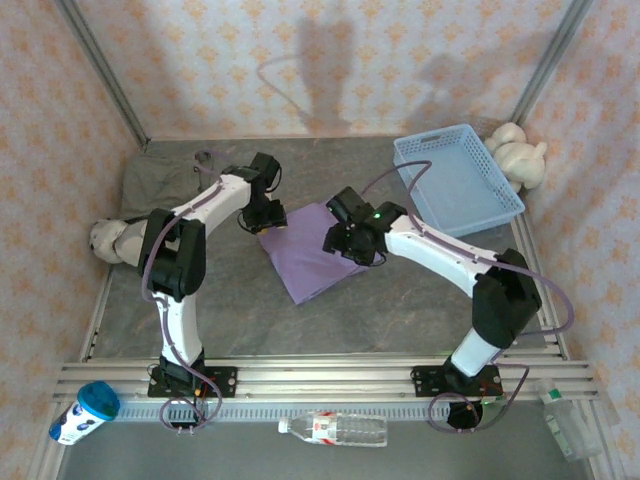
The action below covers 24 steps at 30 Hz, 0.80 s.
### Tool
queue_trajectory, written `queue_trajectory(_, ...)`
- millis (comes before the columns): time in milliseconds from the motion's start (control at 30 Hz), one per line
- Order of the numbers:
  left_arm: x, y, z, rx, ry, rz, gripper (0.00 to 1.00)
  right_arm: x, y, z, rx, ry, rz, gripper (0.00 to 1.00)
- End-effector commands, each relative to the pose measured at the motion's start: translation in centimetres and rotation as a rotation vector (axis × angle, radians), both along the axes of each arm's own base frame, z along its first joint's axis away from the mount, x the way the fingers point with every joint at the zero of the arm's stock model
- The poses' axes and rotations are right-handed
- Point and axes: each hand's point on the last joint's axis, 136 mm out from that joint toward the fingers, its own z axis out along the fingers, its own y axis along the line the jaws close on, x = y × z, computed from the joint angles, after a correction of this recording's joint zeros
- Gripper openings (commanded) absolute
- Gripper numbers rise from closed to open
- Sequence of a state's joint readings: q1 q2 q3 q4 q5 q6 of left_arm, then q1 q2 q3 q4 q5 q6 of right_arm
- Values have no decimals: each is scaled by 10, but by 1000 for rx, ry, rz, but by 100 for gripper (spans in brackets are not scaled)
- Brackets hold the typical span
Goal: Fold and stack the mixed laundry pile
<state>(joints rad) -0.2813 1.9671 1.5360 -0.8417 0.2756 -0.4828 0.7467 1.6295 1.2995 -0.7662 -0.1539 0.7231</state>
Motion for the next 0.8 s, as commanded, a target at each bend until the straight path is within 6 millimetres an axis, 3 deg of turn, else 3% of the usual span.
queue_trajectory(0,-23,12,19,40,11,-24,44,-6,-33,-12,-208,5,90,64)
queue_trajectory(133,-37,27,7,91,31,30,32,6,-33,-25,-230,12,148,62)
queue_trajectory(267,-39,34,-10,112,62,76,20,23,-35,-44,-225,51,167,54)
queue_trajectory(367,-35,29,-19,89,74,124,19,31,-33,-55,-209,73,189,46)
queue_trajectory(400,-35,28,-31,88,104,136,19,33,-32,-59,-202,80,197,43)
queue_trajectory(567,-28,20,-44,93,118,166,20,29,-18,-68,-129,119,240,34)
queue_trajectory(767,-24,18,-55,142,148,167,21,20,-12,-78,-76,163,250,30)
